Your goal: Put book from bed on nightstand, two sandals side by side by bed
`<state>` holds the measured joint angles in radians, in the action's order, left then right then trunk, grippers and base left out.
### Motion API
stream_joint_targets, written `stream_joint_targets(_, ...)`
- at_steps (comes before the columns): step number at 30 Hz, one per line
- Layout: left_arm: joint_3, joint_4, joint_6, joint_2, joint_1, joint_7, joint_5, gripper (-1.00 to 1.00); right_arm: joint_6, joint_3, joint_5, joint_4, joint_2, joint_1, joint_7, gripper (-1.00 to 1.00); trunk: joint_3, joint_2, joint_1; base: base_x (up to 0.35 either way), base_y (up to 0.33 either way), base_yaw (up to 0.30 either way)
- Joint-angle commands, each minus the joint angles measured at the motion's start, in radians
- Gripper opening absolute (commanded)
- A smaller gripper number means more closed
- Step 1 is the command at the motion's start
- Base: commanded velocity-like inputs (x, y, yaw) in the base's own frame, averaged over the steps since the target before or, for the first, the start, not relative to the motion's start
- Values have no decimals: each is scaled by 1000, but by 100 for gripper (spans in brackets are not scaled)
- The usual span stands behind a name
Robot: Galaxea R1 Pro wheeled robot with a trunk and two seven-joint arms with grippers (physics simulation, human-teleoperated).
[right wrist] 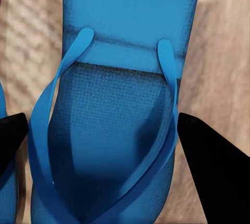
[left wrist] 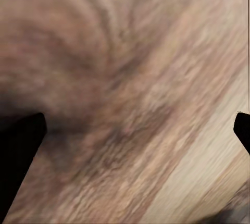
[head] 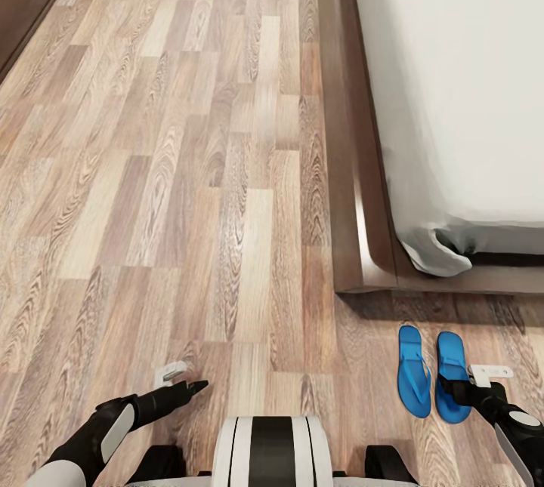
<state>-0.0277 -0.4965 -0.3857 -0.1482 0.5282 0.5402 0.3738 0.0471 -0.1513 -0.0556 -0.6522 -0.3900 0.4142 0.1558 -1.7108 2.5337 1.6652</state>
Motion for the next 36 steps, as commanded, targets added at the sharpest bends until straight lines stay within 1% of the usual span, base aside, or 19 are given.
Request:
stream_joint_targets(1, 0, 1, -12, 1, -1, 1, 5, 100, 5, -4, -6, -1, 0, 0, 7, -100, -1, 0, 0, 0, 0, 0)
stream_joint_targets(12, 0, 1, -12, 1, -1, 1, 6, 100, 5, -4, -6, -1, 0, 0, 7, -100, -1, 0, 0, 0, 0, 0)
stream_joint_targets(16, 0, 1, -12, 1, -1, 1, 6, 100, 5, -4, -6, -1, 0, 0, 7, -100, -16, 1, 2, 0, 0, 0)
stream_joint_targets(29, 0, 1, -12, 1, -1, 1, 5, 100, 5, -4, -6, -1, 0, 0, 7, -100, -16, 1, 2, 1, 0, 0)
stream_joint_targets(36, 0, 1, -12, 1, -1, 1, 5, 100, 5, -4, -6, -1, 0, 0, 7, -100, -16, 1, 2, 52, -78, 0)
